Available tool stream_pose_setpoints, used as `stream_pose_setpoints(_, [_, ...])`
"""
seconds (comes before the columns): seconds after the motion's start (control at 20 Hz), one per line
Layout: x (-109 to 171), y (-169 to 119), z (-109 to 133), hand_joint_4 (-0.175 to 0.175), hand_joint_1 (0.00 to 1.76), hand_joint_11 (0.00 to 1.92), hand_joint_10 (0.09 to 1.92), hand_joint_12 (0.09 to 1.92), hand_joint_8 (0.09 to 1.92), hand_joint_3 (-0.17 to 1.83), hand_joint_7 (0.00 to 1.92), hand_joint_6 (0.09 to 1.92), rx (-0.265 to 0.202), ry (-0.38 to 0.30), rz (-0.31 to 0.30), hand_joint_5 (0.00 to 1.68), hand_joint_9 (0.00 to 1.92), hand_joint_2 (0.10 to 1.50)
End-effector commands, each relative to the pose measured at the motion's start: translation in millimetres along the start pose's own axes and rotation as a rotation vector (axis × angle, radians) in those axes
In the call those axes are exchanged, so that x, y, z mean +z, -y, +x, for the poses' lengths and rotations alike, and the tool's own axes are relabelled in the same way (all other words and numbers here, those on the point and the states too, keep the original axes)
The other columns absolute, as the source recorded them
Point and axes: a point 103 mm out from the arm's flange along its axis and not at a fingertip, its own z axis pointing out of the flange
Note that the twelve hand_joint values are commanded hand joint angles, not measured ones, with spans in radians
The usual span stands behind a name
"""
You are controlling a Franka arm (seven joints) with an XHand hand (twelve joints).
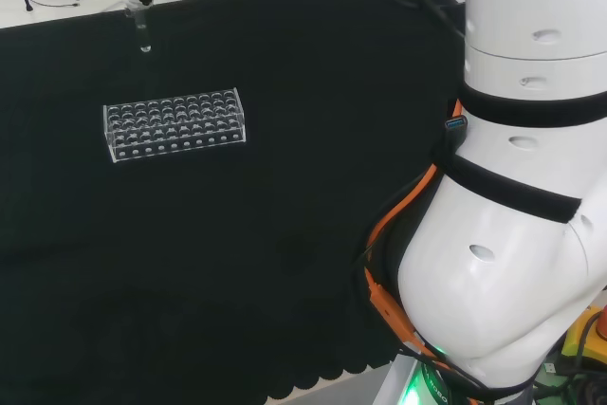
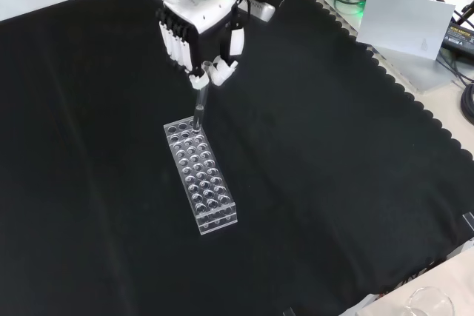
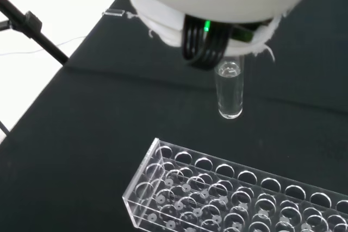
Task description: Put the test tube back in the rack.
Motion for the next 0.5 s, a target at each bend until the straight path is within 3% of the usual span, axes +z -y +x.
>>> stream_pose_setpoints(0.05, [17, -5, 2, -0.175, 1.44, 1.44, 0.73, 1.09, 0.65, 0.69, 1.43, 0.09, -0.023, 0.027, 0.043, 1.42, 1.29, 0.6])
stream_pose_setpoints(0.5, [42, -8, 9, -0.175, 1.44, 1.44, 0.73, 1.09, 0.65, 0.69, 1.43, 0.09, -0.03, -0.055, 0.127, 1.42, 1.29, 0.6])
